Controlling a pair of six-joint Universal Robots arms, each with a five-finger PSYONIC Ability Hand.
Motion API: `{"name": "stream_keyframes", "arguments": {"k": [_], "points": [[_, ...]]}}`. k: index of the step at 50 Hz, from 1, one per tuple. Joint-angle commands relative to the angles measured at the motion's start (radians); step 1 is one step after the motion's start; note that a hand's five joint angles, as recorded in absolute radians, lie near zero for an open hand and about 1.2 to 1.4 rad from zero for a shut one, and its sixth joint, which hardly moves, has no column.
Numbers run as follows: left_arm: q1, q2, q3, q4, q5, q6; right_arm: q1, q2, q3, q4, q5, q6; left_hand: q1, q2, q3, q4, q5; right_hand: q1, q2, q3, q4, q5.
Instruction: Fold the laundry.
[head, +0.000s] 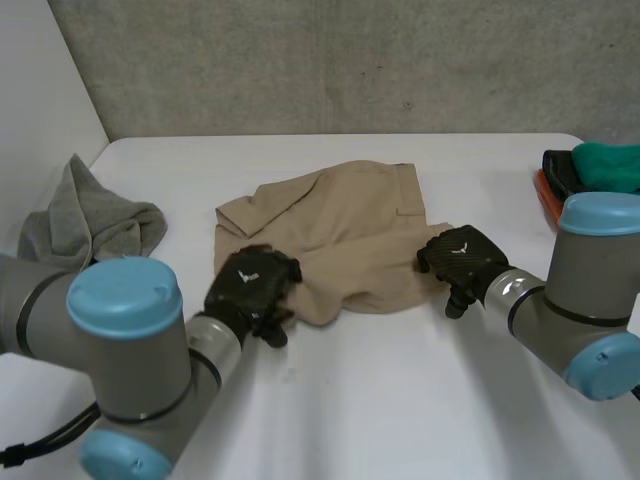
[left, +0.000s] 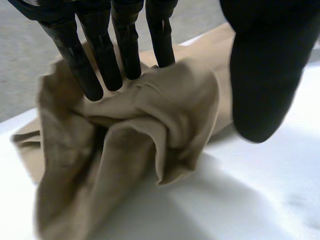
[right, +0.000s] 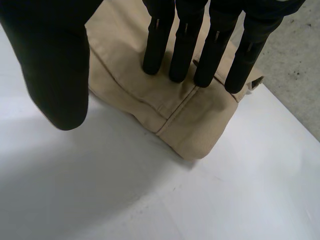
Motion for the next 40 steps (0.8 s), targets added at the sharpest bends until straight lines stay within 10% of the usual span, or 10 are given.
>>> {"name": "stream_keyframes", "arguments": {"k": [1,15,22,35,40], "points": [[0.110,-0.064,0.062,0.022,-0.056,0.114,0.004,0.041,-0.022,-0.054,0.003,-0.002,0.019,0.020,0.020,0.036,0.042,0.016,0.036,0.048,0.044,0.069],[0.196,-0.099,0.073,0.030,-0.073,0.298,0.006,0.096,-0.055,-0.128,0.018,-0.008,0.101,0.102,0.102,0.118,0.124,0.048,0.068,0.080,0.077,0.102],[0.192,-0.093,0.058,0.047,-0.049,0.293,0.018,0.131,-0.102,-0.128,0.052,-0.010,0.919,0.920,0.920,0.936,0.941,0.805,0.824,0.836,0.833,0.858],[0.175,0.214,-0.083,0.062,0.000,0.269,0.019,-0.114,-0.014,-0.033,0.132,-0.030,0.920,0.921,0.921,0.937,0.942,0.805,0.824,0.836,0.833,0.858],[0.173,0.239,-0.100,0.013,0.019,0.275,0.035,-0.134,-0.008,0.053,0.133,-0.016,-0.087,-0.086,-0.086,-0.070,-0.064,0.805,0.824,0.836,0.833,0.858]]}}
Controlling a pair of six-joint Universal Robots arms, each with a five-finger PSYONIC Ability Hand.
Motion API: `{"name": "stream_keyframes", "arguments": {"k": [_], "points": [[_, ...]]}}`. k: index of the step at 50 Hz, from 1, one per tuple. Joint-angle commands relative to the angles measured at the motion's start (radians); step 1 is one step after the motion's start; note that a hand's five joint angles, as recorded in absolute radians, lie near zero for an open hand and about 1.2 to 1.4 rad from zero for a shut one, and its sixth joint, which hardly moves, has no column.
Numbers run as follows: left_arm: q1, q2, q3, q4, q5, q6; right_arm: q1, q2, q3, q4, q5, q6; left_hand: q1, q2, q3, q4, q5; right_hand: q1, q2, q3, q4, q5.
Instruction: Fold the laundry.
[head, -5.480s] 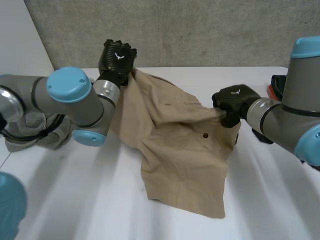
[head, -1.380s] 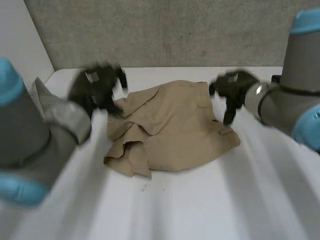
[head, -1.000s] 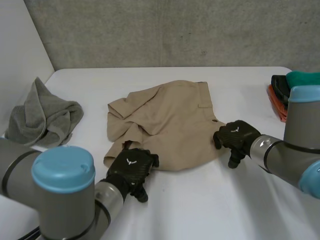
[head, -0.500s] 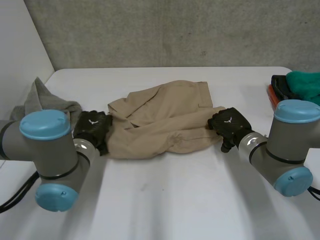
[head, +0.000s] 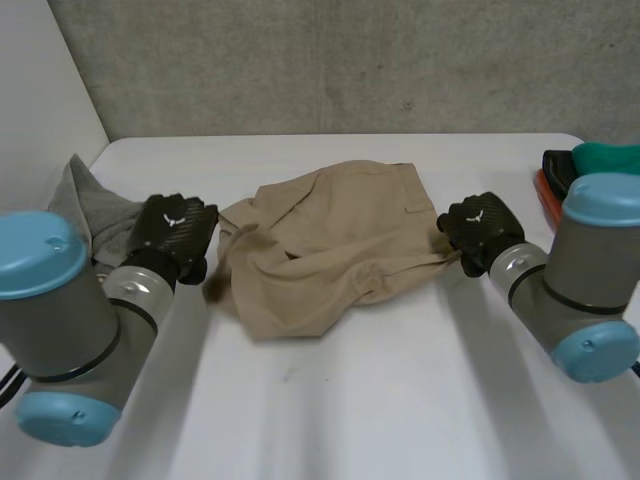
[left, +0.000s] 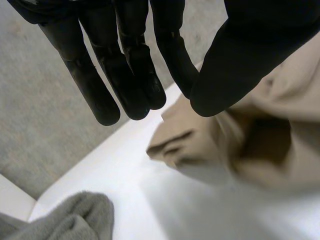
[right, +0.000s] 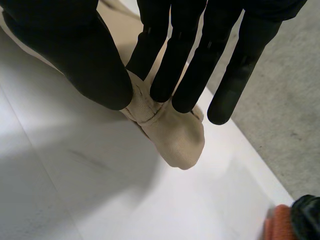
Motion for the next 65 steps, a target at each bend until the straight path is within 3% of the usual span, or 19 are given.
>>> {"name": "stream_keyframes", "arguments": {"k": [1,4,8,14,23,29,33,38,44,52,56,61,65], "points": [[-0.005,0.072,-0.051,-0.072,0.031,0.000,0.034,-0.074,0.022,0.126,0.005,0.005,-0.752,-0.771,-0.764,-0.772,-0.735,0.291,0.224,0.211,0.201,0.240],[-0.011,0.114,-0.085,-0.117,0.030,-0.006,0.060,-0.055,0.024,0.135,0.014,0.005,-0.752,-0.771,-0.764,-0.772,-0.735,0.291,0.224,0.211,0.201,0.240],[-0.084,0.219,-0.159,-0.176,0.031,-0.050,0.065,-0.042,0.030,0.134,0.036,0.011,-0.615,-0.634,-0.627,-0.635,-0.598,0.291,0.224,0.211,0.201,0.240],[-0.158,0.218,-0.213,-0.172,0.036,-0.158,0.067,-0.036,0.034,0.134,0.053,0.020,-0.476,-0.495,-0.488,-0.496,-0.459,0.291,0.224,0.211,0.201,0.240],[-0.172,-0.032,-0.122,-0.033,0.028,-0.202,0.060,-0.036,0.065,0.131,0.051,0.022,-0.494,-0.513,-0.506,-0.514,-0.477,0.291,0.224,0.211,0.201,0.240],[-0.168,-0.151,-0.049,-0.011,0.022,-0.198,0.059,-0.036,0.085,0.129,0.050,0.022,-0.470,-0.489,-0.482,-0.491,-0.453,0.291,0.224,0.211,0.201,0.240],[-0.166,-0.210,-0.010,-0.015,0.022,-0.198,0.057,-0.038,0.093,0.128,0.050,0.022,-0.324,-0.343,-0.336,-0.344,-0.307,0.291,0.224,0.211,0.201,0.240],[-0.166,-0.215,0.004,-0.015,0.022,-0.198,0.057,-0.039,0.096,0.125,0.050,0.020,0.253,0.234,0.241,0.233,0.270,0.291,0.224,0.211,0.201,0.240],[-0.163,-0.078,-0.007,-0.028,0.024,-0.198,0.057,-0.073,0.085,0.146,0.054,-0.001,0.254,0.236,0.243,0.234,0.272,0.291,0.224,0.211,0.201,0.240],[-0.143,0.276,0.011,-0.242,0.038,-0.195,0.057,-0.355,0.047,0.414,0.048,-0.164,0.254,0.236,0.243,0.234,0.272,0.291,0.224,0.211,0.201,0.240],[-0.086,0.396,0.072,-0.389,0.045,-0.179,0.057,-0.478,-0.016,0.536,0.044,-0.207,0.254,0.236,0.243,0.234,0.272,0.291,0.224,0.211,0.201,0.240],[-0.042,0.390,0.128,-0.534,0.134,-0.060,0.059,-0.533,-0.104,0.637,0.039,-0.211,0.254,0.236,0.243,0.234,0.272,0.291,0.224,0.211,0.201,0.240],[-0.036,0.274,0.135,-0.529,0.186,0.033,0.059,-0.478,-0.128,0.646,0.045,-0.211,0.254,0.236,0.243,0.234,0.272,0.291,0.224,0.211,0.201,0.240]]}}
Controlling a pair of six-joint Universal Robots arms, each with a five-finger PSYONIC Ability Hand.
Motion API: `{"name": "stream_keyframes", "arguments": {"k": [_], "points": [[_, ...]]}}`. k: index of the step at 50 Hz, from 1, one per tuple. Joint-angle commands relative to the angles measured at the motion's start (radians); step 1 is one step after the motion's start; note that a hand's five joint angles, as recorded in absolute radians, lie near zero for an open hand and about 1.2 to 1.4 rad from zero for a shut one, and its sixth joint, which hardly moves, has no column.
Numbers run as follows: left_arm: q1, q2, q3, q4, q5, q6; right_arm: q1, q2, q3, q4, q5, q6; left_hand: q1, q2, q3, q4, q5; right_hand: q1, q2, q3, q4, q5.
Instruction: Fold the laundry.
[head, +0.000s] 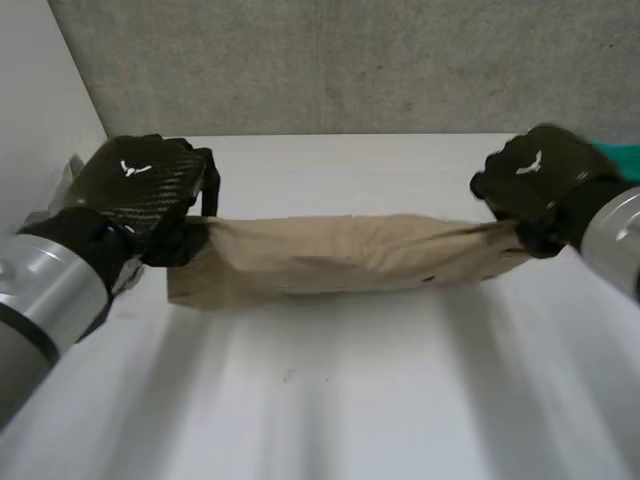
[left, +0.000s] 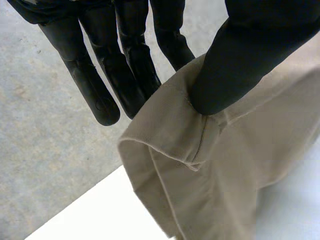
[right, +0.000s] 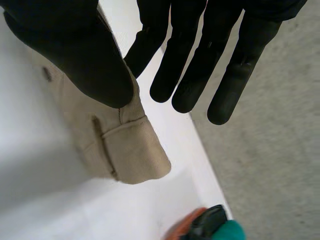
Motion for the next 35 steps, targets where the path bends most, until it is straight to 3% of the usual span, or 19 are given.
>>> {"name": "stream_keyframes", "arguments": {"k": [1,7,14,18,19,23,25,28,35], "points": [[0.024,-0.167,0.038,-0.036,0.089,0.156,0.001,0.096,-0.070,0.040,0.006,0.004,0.242,0.203,0.214,0.197,0.239,0.291,0.215,0.206,0.200,0.229],[0.031,-0.487,0.217,0.117,0.054,0.204,0.015,0.361,-0.201,0.023,0.013,0.036,0.242,0.203,0.214,0.197,0.239,0.291,0.215,0.206,0.200,0.229],[0.031,-0.660,0.550,0.262,0.011,0.204,0.015,0.520,-0.457,-0.131,0.068,0.166,0.242,0.203,0.214,0.197,0.239,0.291,0.215,0.206,0.200,0.229],[0.031,-0.686,0.730,0.458,0.009,0.193,0.013,0.558,-0.659,-0.312,0.118,0.237,0.242,0.203,0.214,0.197,0.239,0.291,0.215,0.206,0.200,0.229],[0.031,-0.686,0.775,0.566,0.005,0.187,0.013,0.558,-0.710,-0.416,0.119,0.266,0.242,0.203,0.214,0.197,0.239,0.291,0.215,0.206,0.200,0.229],[0.025,-0.683,0.822,0.813,-0.011,0.152,0.016,0.546,-0.707,-0.710,0.099,0.304,0.242,0.203,0.214,0.197,0.239,0.291,0.215,0.206,0.200,0.229],[0.028,-0.680,0.825,0.868,-0.015,0.132,0.016,0.531,-0.689,-0.811,0.089,0.310,0.242,0.203,0.214,0.197,0.239,0.291,0.215,0.206,0.200,0.229],[0.033,-0.680,0.830,0.868,-0.015,0.104,0.015,0.498,-0.652,-0.882,0.067,0.303,0.242,0.203,0.214,0.197,0.239,0.291,0.215,0.206,0.200,0.229],[0.039,-0.680,0.707,0.735,-0.012,0.096,0.015,0.527,-0.591,-0.770,0.059,0.303,0.242,0.203,0.214,0.197,0.239,0.291,0.215,0.206,0.200,0.229]]}}
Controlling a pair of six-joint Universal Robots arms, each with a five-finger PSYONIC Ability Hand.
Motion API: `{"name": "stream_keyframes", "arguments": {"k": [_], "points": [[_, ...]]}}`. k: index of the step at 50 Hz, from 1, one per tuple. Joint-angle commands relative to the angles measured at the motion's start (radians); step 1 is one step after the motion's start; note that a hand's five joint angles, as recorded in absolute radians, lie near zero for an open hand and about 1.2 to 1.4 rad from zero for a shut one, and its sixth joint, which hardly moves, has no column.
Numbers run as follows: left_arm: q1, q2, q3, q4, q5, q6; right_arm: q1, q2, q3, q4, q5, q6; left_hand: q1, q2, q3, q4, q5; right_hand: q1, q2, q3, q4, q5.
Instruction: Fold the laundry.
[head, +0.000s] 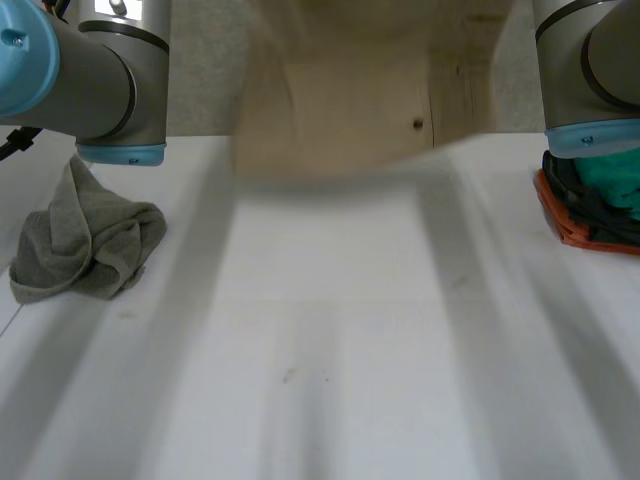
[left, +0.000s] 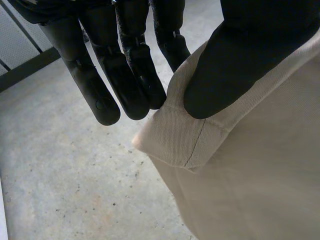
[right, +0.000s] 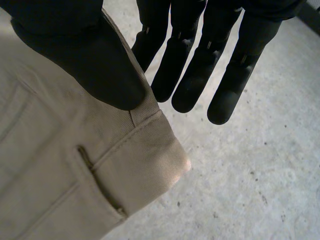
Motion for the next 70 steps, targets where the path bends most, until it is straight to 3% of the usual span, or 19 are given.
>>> {"name": "stream_keyframes", "arguments": {"k": [1,14,21,28,32,37,41,42,43,44,50,55,63,70], "points": [[0.011,0.000,-0.137,-0.129,0.005,-0.013,0.000,0.027,0.077,0.098,-0.011,-0.007,0.242,0.197,0.207,0.196,0.239,0.269,0.215,0.203,0.197,0.202],[-0.009,-0.061,-0.585,-0.295,0.010,0.021,-0.003,0.257,0.257,0.396,-0.020,-0.059,0.242,0.197,0.207,0.196,0.239,0.269,0.215,0.203,0.197,0.202],[-0.049,0.008,-0.725,-0.448,0.000,0.115,-0.001,0.239,0.397,0.563,-0.017,-0.154,0.242,0.197,0.207,0.196,0.239,0.269,0.215,0.203,0.197,0.202],[-0.072,0.282,-0.893,-0.775,0.002,0.216,0.000,-0.048,0.629,0.835,-0.016,-0.248,0.242,0.197,0.207,0.196,0.239,0.269,0.215,0.203,0.197,0.202],[-0.106,0.423,-0.991,-1.032,0.013,0.298,0.002,-0.230,0.820,0.976,-0.017,-0.360,0.242,0.197,0.207,0.196,0.239,0.269,0.215,0.203,0.197,0.202],[-0.184,0.471,-1.022,-1.181,0.019,0.360,-0.014,-0.343,0.954,0.996,-0.019,-0.477,0.242,0.197,0.207,0.196,0.239,0.269,0.215,0.203,0.197,0.202],[-0.198,0.461,-0.984,-1.105,0.020,0.365,-0.012,-0.346,1.014,0.939,-0.019,-0.480,0.201,0.157,0.167,0.155,0.199,0.269,0.215,0.203,0.197,0.202],[-0.198,0.454,-0.973,-1.082,0.020,0.365,-0.012,-0.344,1.020,0.927,-0.020,-0.478,-0.046,-0.091,-0.081,-0.092,-0.049,0.269,0.215,0.203,0.197,0.202],[-0.198,0.436,-0.950,-1.014,0.019,0.371,-0.012,-0.338,1.034,0.891,-0.020,-0.477,-0.691,-0.735,-0.725,-0.737,-0.693,0.269,0.215,0.203,0.197,0.202],[-0.198,0.425,-0.941,-0.973,0.017,0.375,-0.009,-0.332,1.040,0.872,-0.020,-0.477,-0.848,-0.893,-0.883,-0.894,-0.851,0.269,0.215,0.203,0.197,0.202],[-0.201,0.364,-0.845,-0.671,0.034,0.374,0.002,-0.266,1.057,0.752,-0.013,-0.432,-0.862,-0.906,-0.896,-0.908,-0.864,0.269,0.215,0.203,0.197,0.202],[-0.195,0.208,-0.722,-0.409,0.146,0.378,0.003,-0.251,1.078,0.709,-0.023,-0.359,-0.847,-0.892,-0.882,-0.893,-0.850,0.269,0.215,0.203,0.197,0.202],[-0.180,-0.149,-0.382,-0.376,0.362,0.382,0.037,-0.228,1.101,0.633,-0.019,-0.345,-0.797,-0.842,-0.832,-0.843,-0.800,0.269,0.215,0.203,0.197,0.202],[-0.141,-0.418,-0.139,-0.418,0.388,0.467,0.040,-0.205,1.120,0.593,-0.017,-0.343,-0.613,-0.657,-0.647,-0.659,-0.615,0.269,0.215,0.203,0.197,0.202]]}}
